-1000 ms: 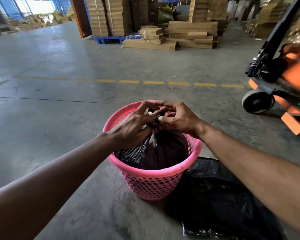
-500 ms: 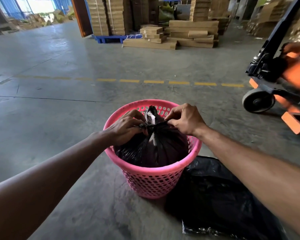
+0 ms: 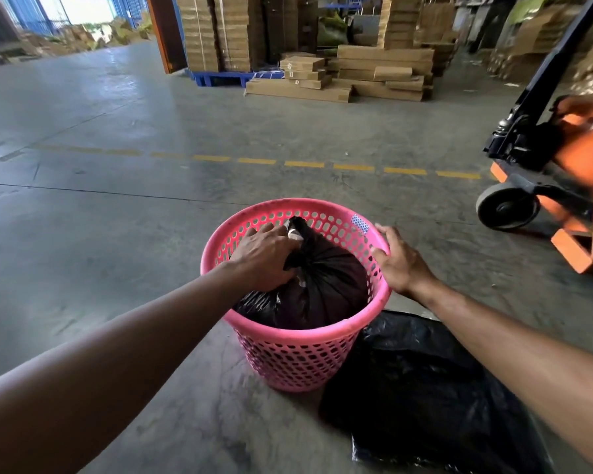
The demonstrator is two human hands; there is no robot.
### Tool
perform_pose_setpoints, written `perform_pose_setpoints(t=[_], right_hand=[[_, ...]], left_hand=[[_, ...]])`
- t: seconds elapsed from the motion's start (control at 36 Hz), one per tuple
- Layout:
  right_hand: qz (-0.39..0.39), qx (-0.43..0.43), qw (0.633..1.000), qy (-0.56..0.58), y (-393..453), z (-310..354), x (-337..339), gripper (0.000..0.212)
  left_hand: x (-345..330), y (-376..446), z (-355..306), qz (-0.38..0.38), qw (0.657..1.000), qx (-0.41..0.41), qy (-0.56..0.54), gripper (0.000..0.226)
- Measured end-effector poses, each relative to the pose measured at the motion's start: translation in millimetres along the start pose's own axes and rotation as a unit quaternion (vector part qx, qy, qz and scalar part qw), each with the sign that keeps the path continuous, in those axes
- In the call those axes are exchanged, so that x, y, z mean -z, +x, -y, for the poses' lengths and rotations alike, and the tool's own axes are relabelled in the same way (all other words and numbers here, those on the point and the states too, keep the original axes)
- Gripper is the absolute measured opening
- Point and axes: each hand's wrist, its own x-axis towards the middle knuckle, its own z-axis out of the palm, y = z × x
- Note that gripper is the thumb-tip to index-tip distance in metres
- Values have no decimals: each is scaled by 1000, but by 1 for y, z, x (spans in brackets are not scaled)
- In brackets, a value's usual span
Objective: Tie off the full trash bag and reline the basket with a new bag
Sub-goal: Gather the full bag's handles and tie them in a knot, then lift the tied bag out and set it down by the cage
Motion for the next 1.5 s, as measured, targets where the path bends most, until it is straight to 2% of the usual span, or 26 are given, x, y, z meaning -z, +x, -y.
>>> perform_pose_setpoints(t=[0.11,0.28,0.39,0.5,0.53,0.61,0.67,0.72,0.81,0.89,0.97,1.06,1.17,1.22,1.31,1.39,1.5], right_hand=[[-8,2,1000,-16,1,-2,1,52],[-5,3,1000,-24,0,-1,1,57],[-7,14,1000,-14,-1,0,2,53],[1,20,1000,-19,1,-4,3,40],[4,30,999,-24,1,-4,5,41],[-35,76,996,-30,8,2,19,66],[-96,109,989,5,13,17,35,69],[-123,144,978,84,18,41,54,61],[-69,217,951,210,19,86,79,54],[-40,257,933,248,16,124,94,69],[-21,287,924,252,30,169,93,83],[17,297,914,278,40,216,82,95],[71,315,904,280,52,270,45,92],[92,309,901,289,51,281,24,93],[118,320,894,292,41,313,-19,90],[124,325,895,278,26,340,-59,86],[137,320,906,239,-5,372,-106,90]], left_hand=[[-1,-2,-2,-33,999,-19,-18,45],[8,-3,2,-87,986,-11,-144,31],[26,0,-2,-174,970,21,-168,16],[55,8,-6,-257,948,55,-180,20],[64,10,-8,-278,941,59,-181,22],[96,15,-8,-324,928,61,-176,22],[121,17,-7,-347,922,56,-164,20],[151,20,-3,-371,914,63,-152,19],[202,28,9,-413,894,92,-147,24],[245,30,18,-447,873,112,-160,27],[289,14,31,-457,863,118,-180,29],[320,-7,56,-468,861,155,-127,30],[339,-38,103,-448,871,187,-79,19],[333,-53,121,-431,873,214,-74,9],[324,-91,162,-425,867,249,-77,9],[308,-132,196,-407,862,288,-93,18],[284,-181,238,-389,848,336,-128,27]])
